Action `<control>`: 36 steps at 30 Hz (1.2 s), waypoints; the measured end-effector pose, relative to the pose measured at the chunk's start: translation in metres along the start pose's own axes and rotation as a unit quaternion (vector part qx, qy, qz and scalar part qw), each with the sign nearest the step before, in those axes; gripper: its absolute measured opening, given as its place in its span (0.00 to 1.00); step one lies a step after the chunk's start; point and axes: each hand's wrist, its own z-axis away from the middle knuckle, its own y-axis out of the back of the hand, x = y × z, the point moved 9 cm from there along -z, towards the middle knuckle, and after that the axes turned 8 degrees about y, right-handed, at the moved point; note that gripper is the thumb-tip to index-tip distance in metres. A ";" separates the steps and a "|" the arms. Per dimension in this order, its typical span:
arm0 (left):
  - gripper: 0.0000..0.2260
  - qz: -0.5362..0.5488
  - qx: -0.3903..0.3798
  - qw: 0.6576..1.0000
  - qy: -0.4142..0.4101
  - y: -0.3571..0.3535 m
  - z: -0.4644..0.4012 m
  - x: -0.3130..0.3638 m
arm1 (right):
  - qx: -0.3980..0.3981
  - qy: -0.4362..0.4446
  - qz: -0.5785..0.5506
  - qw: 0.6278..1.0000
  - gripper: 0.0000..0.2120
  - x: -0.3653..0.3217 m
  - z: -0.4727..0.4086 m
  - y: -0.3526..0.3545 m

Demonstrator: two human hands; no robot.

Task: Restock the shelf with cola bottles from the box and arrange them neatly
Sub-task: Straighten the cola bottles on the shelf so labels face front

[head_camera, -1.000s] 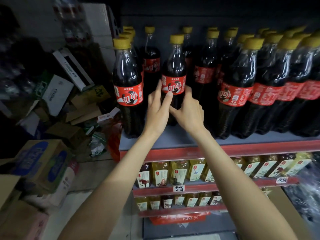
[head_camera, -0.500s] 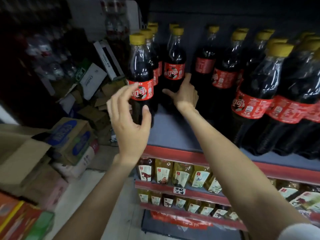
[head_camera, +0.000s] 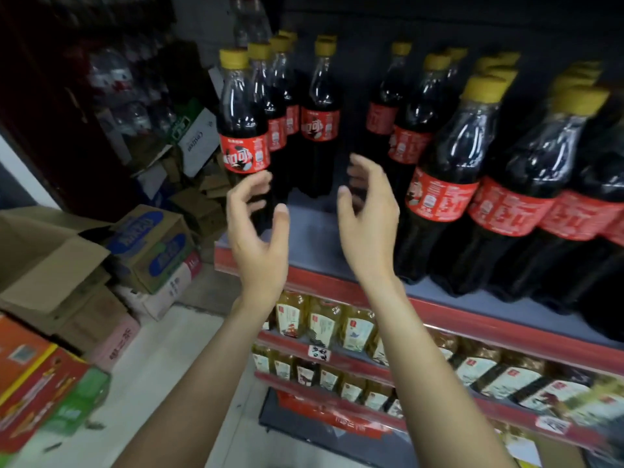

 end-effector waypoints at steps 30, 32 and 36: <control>0.21 -0.045 -0.284 0.939 0.188 -0.057 -0.004 -0.052 | -0.122 -0.037 -0.018 0.992 0.46 0.036 -0.015 -0.057; 0.21 -0.032 -0.262 0.938 0.226 -0.059 -0.009 -0.061 | -0.126 -0.039 -0.021 0.991 0.46 0.039 -0.022 -0.066; 0.20 0.022 -0.217 0.935 0.280 -0.060 -0.016 -0.071 | -0.127 -0.034 -0.034 0.991 0.46 0.044 -0.032 -0.080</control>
